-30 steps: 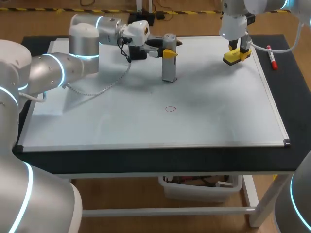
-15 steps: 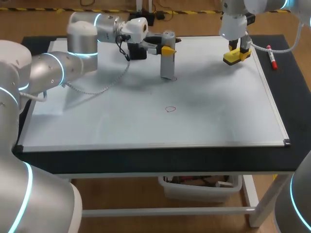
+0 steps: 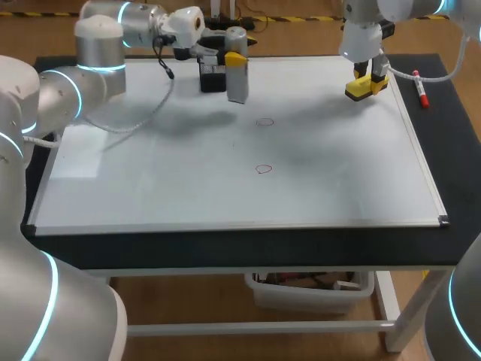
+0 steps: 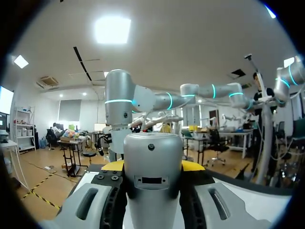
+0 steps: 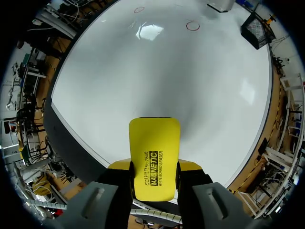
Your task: Pick up the inspection probe, press it on each red-marked spot on the whiteboard one by one, put down the probe, pick up the eraser, and wipe off all the red marks.
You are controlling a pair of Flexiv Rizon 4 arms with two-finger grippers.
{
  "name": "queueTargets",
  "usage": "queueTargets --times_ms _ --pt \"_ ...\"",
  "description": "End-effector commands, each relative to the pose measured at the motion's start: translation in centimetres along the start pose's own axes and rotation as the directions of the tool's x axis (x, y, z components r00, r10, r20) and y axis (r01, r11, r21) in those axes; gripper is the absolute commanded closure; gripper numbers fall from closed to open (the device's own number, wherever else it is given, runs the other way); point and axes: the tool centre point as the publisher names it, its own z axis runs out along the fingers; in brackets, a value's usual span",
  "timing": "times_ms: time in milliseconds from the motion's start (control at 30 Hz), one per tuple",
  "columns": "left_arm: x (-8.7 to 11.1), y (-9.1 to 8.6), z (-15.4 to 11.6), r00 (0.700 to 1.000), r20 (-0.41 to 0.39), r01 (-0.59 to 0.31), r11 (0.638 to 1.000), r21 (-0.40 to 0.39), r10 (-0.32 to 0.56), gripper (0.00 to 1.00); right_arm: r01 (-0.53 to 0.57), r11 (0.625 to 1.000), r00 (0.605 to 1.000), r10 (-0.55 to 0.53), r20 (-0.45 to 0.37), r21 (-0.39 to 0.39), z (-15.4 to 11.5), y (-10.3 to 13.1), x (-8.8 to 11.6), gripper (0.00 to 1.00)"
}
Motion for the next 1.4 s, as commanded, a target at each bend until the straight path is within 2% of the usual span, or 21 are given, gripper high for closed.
queueTargets --times_ms 33,367,667,867,1067,1400 --pt "0.5 -0.8 -3.7 1.000 0.020 -0.007 1.000 -0.009 0.007 1.00 0.001 1.000 1.000 -0.001 -0.004 0.003 -0.2 -0.1 0.0 1.00" --pt "1.1 -1.4 -11.9 0.986 0.164 -0.019 0.999 -0.035 0.024 1.00 0.001 1.000 1.000 -0.001 -0.004 0.003 -0.2 -0.1 0.0 1.00" --pt "1.1 -1.6 -18.5 0.967 0.250 -0.026 0.998 -0.064 0.042 1.00 0.001 1.000 1.000 -0.001 -0.004 0.003 -0.2 -0.1 0.0 1.00" --pt "1.1 -1.8 -21.3 0.959 0.280 -0.037 0.997 -0.067 0.054 1.00 0.001 1.000 1.000 -0.001 -0.004 0.003 -0.2 -0.1 0.0 1.00" --pt "1.2 -1.3 -23.8 0.947 0.320 -0.024 0.998 -0.057 0.041 1.00 0.001 1.000 1.000 -0.001 -0.004 0.003 -0.2 -0.1 0.0 1.00" --pt "2.0 -1.1 -25.7 0.933 0.358 -0.024 0.999 -0.047 0.039 1.00 0.001 1.000 1.000 -0.001 -0.004 0.003 -0.2 -0.1 0.0 1.00"
